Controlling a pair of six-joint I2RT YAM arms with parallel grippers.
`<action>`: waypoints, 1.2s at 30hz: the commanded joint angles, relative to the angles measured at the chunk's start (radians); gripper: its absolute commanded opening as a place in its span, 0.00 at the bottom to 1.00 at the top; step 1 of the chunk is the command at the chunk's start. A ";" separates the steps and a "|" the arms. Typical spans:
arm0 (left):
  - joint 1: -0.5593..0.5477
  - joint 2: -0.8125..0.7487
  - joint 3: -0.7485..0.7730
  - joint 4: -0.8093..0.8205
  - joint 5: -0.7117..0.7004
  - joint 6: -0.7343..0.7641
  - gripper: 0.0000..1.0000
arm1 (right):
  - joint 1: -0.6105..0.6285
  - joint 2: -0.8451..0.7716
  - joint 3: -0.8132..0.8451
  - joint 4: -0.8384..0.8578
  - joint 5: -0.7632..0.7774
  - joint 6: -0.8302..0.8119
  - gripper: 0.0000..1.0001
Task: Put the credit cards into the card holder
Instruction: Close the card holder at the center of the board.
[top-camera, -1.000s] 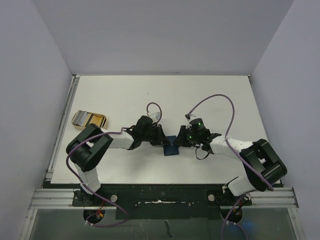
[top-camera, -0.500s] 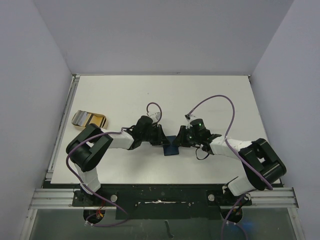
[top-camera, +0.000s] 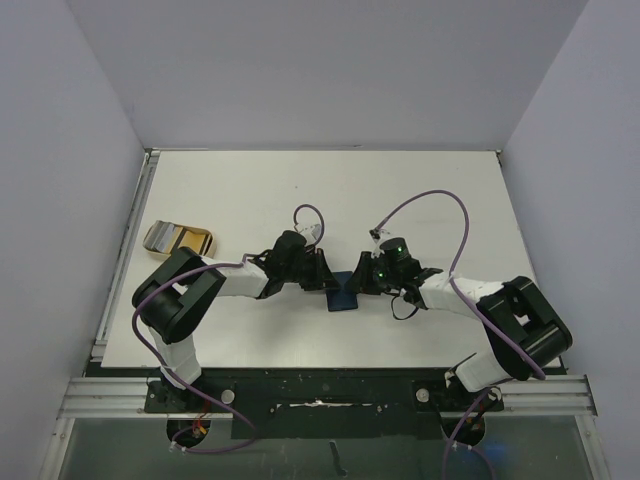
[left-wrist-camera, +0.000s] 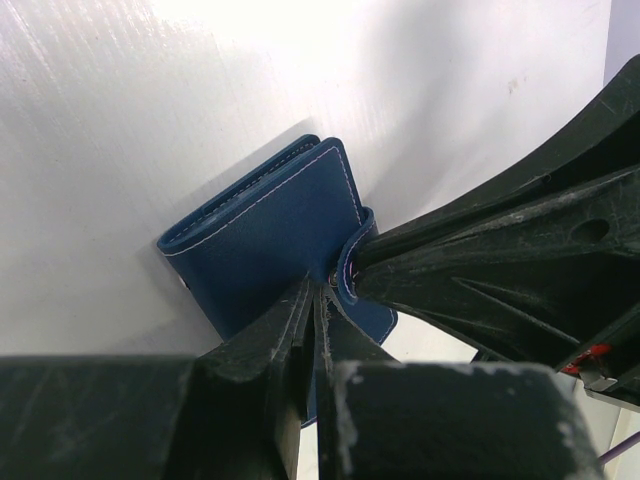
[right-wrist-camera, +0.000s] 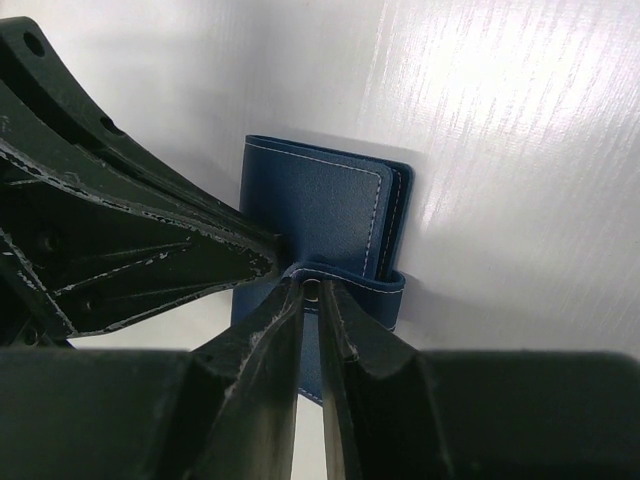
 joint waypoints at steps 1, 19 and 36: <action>0.001 0.019 0.013 -0.072 -0.074 0.038 0.04 | 0.019 0.010 0.007 -0.001 -0.006 -0.003 0.15; 0.001 -0.004 0.006 -0.066 -0.071 0.020 0.04 | 0.073 0.051 0.084 -0.163 0.143 -0.039 0.10; 0.002 -0.115 -0.038 -0.066 -0.130 -0.023 0.04 | 0.203 0.220 0.185 -0.396 0.356 -0.022 0.07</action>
